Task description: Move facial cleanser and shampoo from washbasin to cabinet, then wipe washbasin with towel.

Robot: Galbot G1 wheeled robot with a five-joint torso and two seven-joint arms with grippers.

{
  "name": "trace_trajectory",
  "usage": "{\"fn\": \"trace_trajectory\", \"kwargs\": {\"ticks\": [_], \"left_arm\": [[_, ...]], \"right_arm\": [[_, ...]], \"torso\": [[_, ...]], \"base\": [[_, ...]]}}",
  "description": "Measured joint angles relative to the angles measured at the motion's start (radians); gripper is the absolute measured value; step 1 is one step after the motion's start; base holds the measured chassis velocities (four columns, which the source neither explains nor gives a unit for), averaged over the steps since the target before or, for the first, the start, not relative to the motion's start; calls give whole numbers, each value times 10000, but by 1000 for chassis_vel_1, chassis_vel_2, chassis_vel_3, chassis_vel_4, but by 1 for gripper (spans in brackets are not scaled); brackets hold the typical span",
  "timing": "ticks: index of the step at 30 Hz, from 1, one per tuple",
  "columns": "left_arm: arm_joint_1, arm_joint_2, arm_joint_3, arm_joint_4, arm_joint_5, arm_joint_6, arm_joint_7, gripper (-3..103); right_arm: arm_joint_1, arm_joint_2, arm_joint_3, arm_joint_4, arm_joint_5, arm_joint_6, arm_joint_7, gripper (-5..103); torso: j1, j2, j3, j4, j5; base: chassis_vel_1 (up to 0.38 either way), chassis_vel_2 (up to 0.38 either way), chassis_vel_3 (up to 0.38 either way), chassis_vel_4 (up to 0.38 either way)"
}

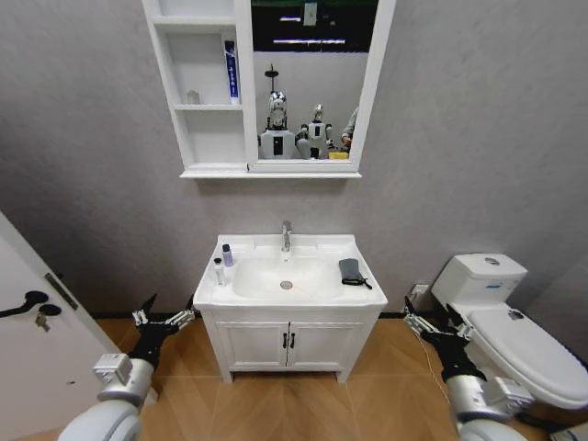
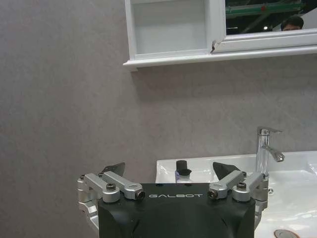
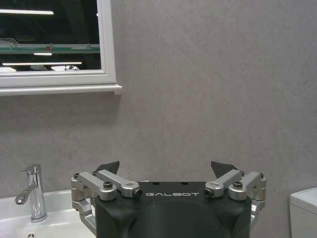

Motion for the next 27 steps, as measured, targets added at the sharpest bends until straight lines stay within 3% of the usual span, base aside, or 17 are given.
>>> {"fn": "trace_trajectory", "kwargs": {"ticks": [4,11,18,27], "left_arm": [[-16,51,90,68,67,0,15,100],[-361,509,711,688,292,0,132,100],[-1691,1266,1827,2267,151,54,170,100],[-4680,1935,3292,4623,-647,190,-62,100]], "right_arm": [[29,8,-26,-79,-71,200,-28,100],[161,-39,-29,-288,-121,-187,7,100],[162,-107,-105,-554,-181,-105,-255,100],[185,-193,-64,-887,-192,-53,-296,100]], "torso": [[-1,0,0,2,1],[-10,4,-3,0,0],[-7,3,-2,0,-2],[-4,2,-1,-1,-1]], "base": [[-41,64,56,-47],[0,0,0,0],[0,0,0,0],[0,0,0,0]]}}
